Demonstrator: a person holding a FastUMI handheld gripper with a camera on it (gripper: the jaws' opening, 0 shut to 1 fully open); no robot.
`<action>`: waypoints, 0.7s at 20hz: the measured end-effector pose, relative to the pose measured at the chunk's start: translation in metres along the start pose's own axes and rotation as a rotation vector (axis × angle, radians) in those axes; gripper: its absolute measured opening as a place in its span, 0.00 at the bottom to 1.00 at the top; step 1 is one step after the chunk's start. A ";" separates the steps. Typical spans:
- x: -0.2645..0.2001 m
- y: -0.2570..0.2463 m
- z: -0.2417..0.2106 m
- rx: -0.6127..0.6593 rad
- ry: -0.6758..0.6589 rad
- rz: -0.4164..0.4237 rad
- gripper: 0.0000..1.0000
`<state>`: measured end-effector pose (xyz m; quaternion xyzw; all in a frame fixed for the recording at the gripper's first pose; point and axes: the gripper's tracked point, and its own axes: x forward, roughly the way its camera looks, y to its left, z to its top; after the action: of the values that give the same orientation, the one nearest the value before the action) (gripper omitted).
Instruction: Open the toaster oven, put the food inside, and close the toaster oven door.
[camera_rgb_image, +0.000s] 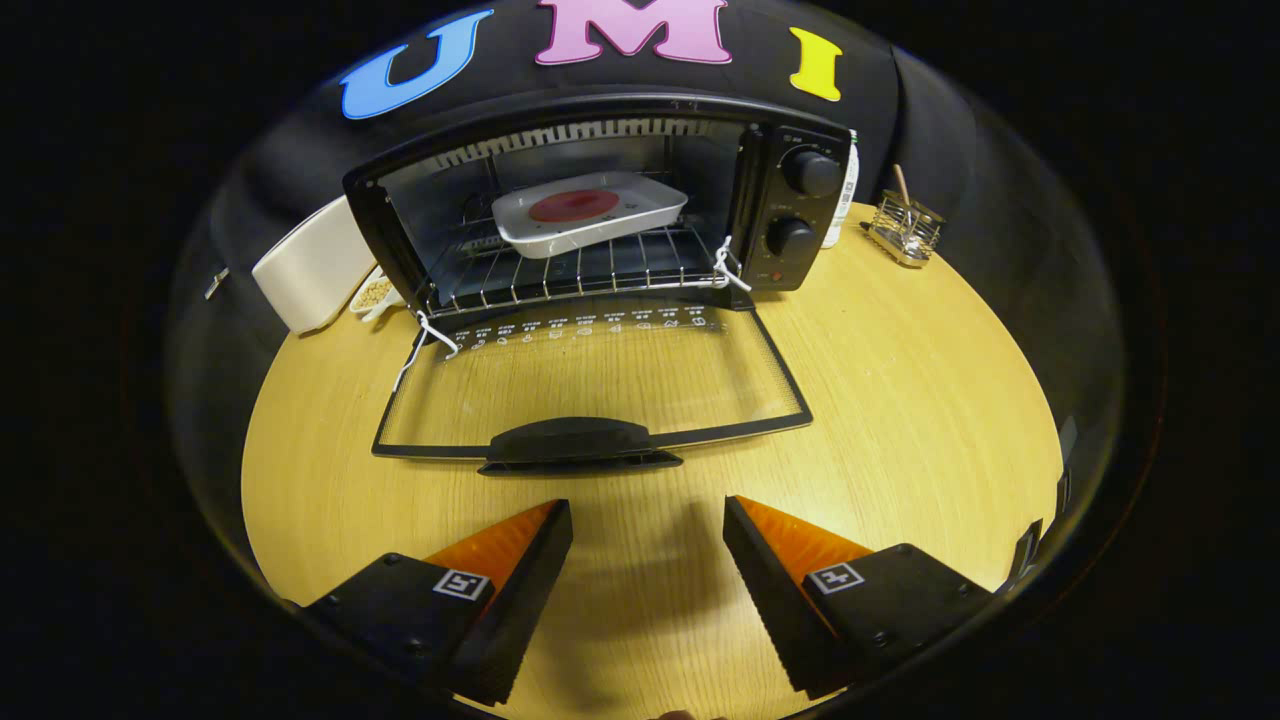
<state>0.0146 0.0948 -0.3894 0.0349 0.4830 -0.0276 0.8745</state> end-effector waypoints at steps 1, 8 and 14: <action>0.004 0.001 0.000 -0.013 0.006 0.001 0.99; 0.017 0.003 0.006 -0.017 0.035 -0.006 1.00; 0.009 0.005 0.017 -0.132 0.010 -0.008 0.99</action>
<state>0.0342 0.0977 -0.3883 -0.0244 0.4883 0.0008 0.8723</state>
